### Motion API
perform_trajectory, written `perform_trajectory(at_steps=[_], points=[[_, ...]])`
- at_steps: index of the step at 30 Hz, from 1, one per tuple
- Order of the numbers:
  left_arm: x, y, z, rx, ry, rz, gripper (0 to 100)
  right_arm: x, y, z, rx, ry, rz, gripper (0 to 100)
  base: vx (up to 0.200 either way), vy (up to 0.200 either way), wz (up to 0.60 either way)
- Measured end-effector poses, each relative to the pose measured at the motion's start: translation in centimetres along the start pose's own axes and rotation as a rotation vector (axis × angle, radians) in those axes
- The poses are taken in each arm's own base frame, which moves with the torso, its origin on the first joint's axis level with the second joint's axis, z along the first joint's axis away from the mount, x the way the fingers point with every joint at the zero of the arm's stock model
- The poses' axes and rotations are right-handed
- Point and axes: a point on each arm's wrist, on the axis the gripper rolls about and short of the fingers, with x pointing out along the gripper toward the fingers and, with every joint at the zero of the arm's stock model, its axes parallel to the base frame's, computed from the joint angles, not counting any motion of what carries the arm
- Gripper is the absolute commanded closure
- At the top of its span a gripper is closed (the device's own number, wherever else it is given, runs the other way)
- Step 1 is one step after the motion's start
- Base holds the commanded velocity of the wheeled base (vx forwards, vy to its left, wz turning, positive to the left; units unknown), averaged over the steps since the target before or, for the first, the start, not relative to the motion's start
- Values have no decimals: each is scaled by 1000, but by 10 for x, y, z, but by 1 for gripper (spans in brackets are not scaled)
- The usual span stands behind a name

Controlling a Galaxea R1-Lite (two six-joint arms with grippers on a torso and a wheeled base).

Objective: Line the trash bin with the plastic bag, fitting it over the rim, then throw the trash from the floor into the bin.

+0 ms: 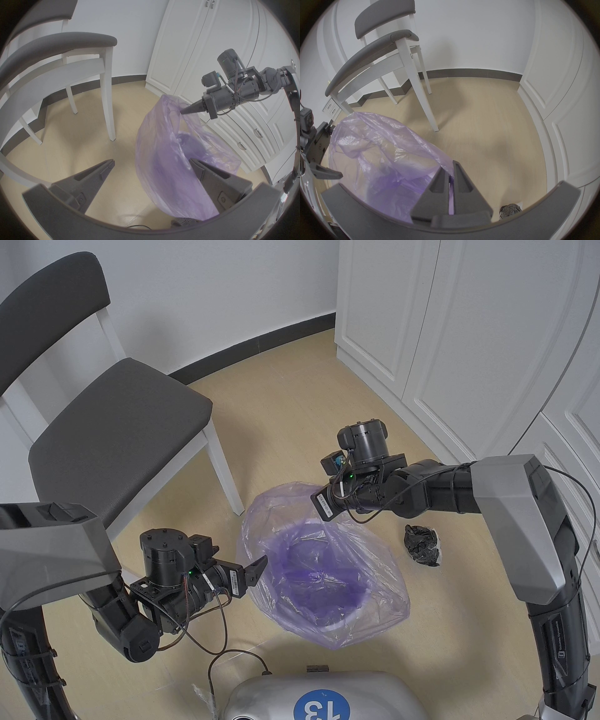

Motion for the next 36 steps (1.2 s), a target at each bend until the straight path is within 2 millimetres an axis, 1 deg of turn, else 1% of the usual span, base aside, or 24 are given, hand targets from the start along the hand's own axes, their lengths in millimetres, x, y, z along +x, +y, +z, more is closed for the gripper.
perform_trajectory(at_steps=[5,6,10,14,16,20,23,27,30,36], points=[[0,1,-4,-1,4,2,0,5,-3,-1,5,-28,-14,100,0,0,0],[0,1,-4,-1,4,2,0,6,-3,-2,5,-34,-17,0,0,0,0],[-1,1,-4,-1,-5,0,0,8,-9,-4,12,-39,-37,0,0,0,0],[-1,1,-4,-2,-9,0,0,4,-14,-1,31,-47,-45,0,0,0,0],[-1,1,-4,-2,-12,-1,0,-2,-20,4,39,-56,-55,0,0,0,0],[0,-1,-2,-2,-17,-5,0,-25,-30,20,63,-82,-69,0,0,0,0],[1,-1,-1,-1,-23,-6,0,-38,-33,22,82,-68,-68,0,0,0,0],[3,-1,1,-2,-30,-8,0,-49,-25,7,92,4,-42,0,0,0,0],[5,-1,1,-2,-34,-9,0,-57,-17,-11,101,53,-24,0,0,0,0],[9,0,0,-3,-31,-9,0,-70,4,-37,140,91,13,0,0,0,0]])
